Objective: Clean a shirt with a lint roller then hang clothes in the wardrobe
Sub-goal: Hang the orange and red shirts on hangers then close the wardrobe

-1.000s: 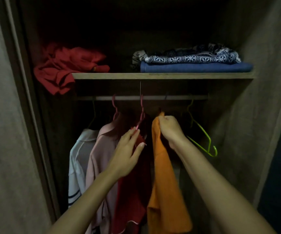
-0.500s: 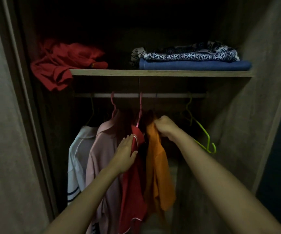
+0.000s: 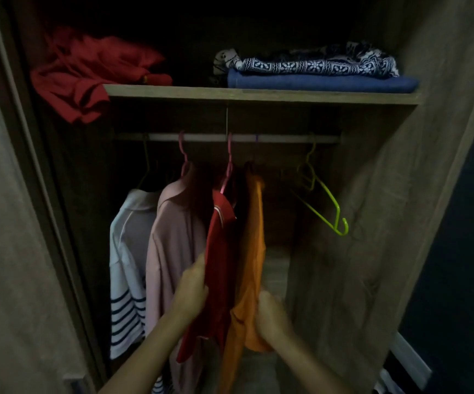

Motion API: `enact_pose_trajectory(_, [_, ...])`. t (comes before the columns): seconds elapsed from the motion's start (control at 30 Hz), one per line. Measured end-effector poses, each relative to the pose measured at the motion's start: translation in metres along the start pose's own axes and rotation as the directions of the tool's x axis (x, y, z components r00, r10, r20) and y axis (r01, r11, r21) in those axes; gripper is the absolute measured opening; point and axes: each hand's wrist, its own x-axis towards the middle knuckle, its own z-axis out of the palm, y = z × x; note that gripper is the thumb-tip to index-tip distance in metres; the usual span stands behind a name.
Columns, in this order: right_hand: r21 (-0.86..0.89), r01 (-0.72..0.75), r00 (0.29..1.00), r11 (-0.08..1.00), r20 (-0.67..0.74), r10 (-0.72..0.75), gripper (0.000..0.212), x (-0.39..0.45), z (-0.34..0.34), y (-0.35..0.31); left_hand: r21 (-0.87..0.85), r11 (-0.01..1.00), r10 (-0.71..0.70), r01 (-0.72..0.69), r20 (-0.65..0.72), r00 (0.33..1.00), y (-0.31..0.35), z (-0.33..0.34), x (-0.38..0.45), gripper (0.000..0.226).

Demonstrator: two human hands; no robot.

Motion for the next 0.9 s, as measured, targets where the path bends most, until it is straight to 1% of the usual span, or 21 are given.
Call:
enact_pose_trajectory(0.07, [-0.082,0.022,0.996,0.996,0.089,-0.015,0.032,-0.006,0.010,0.015,-0.023,1.000,0.014,-0.015,-0.020,1.000,-0.002,-0.001,-0.009,0.071])
enact_pose_trajectory(0.13, [-0.171,0.045,0.992,0.984,0.125,-0.023,0.028,-0.013,0.011,0.022,-0.054,0.997,0.056,-0.053,0.043,0.998,-0.005,-0.006,-0.019,0.075])
enact_pose_trajectory(0.17, [-0.149,0.051,0.987,0.987,0.157,-0.027,0.026,-0.021,0.002,0.015,-0.066,0.996,0.064,-0.058,0.090,0.994,-0.006,-0.010,-0.023,0.077])
enact_pose_trajectory(0.2, [-0.103,0.034,0.995,0.994,0.102,-0.023,0.042,-0.024,-0.009,0.004,-0.060,0.997,0.055,-0.047,0.129,0.990,-0.004,-0.015,-0.027,0.077])
enact_pose_trajectory(0.23, [-0.088,0.041,0.999,0.995,-0.015,-0.043,0.067,-0.026,-0.023,-0.012,-0.031,0.999,0.041,-0.037,0.135,0.990,-0.001,-0.022,-0.028,0.076])
enact_pose_trajectory(0.27, [-0.027,0.087,0.988,0.996,-0.130,-0.089,0.081,-0.033,-0.043,-0.034,0.013,0.999,0.044,-0.045,0.084,0.996,0.005,-0.033,-0.026,0.073])
enact_pose_trajectory(0.3, [0.036,0.180,0.951,0.983,-0.260,-0.164,0.082,-0.035,-0.064,-0.055,0.056,0.995,0.080,-0.079,-0.022,0.997,0.016,-0.048,-0.020,0.071])
enact_pose_trajectory(0.33, [0.060,0.289,0.890,0.956,-0.385,-0.245,0.077,-0.037,-0.088,-0.079,0.082,0.988,0.145,-0.134,-0.151,0.978,0.030,-0.067,-0.011,0.070])
enact_pose_trajectory(0.37, [0.050,0.411,0.812,0.910,-0.474,-0.341,0.070,-0.036,-0.113,-0.103,0.103,0.973,0.227,-0.206,-0.274,0.935,0.045,-0.089,0.002,0.067])
enact_pose_trajectory(0.43, [-0.017,0.626,0.624,0.780,-0.589,-0.513,0.059,-0.034,-0.156,-0.154,0.192,0.916,0.400,-0.351,-0.442,0.803,0.075,-0.138,0.034,0.061])
enact_pose_trajectory(0.47, [-0.066,0.699,0.531,0.712,-0.618,-0.579,0.056,-0.029,-0.173,-0.182,0.261,0.883,0.469,-0.389,-0.479,0.742,0.088,-0.163,0.052,0.058])
enact_pose_trajectory(0.5, [-0.107,0.750,0.460,0.652,-0.623,-0.632,0.055,-0.025,-0.189,-0.211,0.357,0.848,0.527,-0.392,-0.488,0.696,0.100,-0.190,0.072,0.054])
enact_pose_trajectory(0.53, [-0.134,0.779,0.423,0.613,-0.610,-0.671,0.054,-0.017,-0.204,-0.240,0.457,0.812,0.568,-0.362,-0.478,0.670,0.111,-0.216,0.092,0.053])
enact_pose_trajectory(0.57, [-0.151,0.789,0.416,0.596,-0.583,-0.698,0.053,-0.007,-0.218,-0.269,0.527,0.791,0.574,-0.312,-0.461,0.677,0.121,-0.242,0.113,0.053])
enact_pose_trajectory(0.6, [-0.163,0.786,0.433,0.596,-0.543,-0.720,0.052,0.008,-0.230,-0.296,0.556,0.791,0.545,-0.255,-0.452,0.706,0.128,-0.265,0.133,0.053])
enact_pose_trajectory(0.63, [-0.176,0.772,0.470,0.610,-0.488,-0.735,0.053,0.023,-0.240,-0.321,0.554,0.810,0.486,-0.194,-0.449,0.750,0.132,-0.284,0.150,0.054])
enact_pose_trajectory(0.7, [-0.168,0.741,0.570,0.650,-0.354,-0.742,0.060,0.051,-0.250,-0.355,0.497,0.865,0.305,-0.067,-0.415,0.857,0.131,-0.311,0.178,0.067])
enact_pose_trajectory(0.77, [-0.073,0.727,0.664,0.682,-0.175,-0.727,0.064,0.073,-0.247,-0.371,0.394,0.918,0.083,0.045,-0.303,0.949,0.123,-0.322,0.196,0.088])
enact_pose_trajectory(0.8, [-0.008,0.709,0.703,0.705,-0.082,-0.707,0.062,0.080,-0.242,-0.374,0.361,0.930,0.017,0.077,-0.250,0.968,0.119,-0.324,0.200,0.094])
enact_pose_trajectory(0.83, [0.041,0.684,0.729,0.728,-0.016,-0.684,0.060,0.088,-0.239,-0.375,0.358,0.930,-0.006,0.087,-0.222,0.975,0.114,-0.324,0.203,0.094])
enact_pose_trajectory(0.9, [0.086,0.661,0.748,0.746,0.013,-0.664,0.060,0.097,-0.236,-0.375,0.401,0.914,0.019,0.067,-0.207,0.978,0.106,-0.322,0.208,0.084])
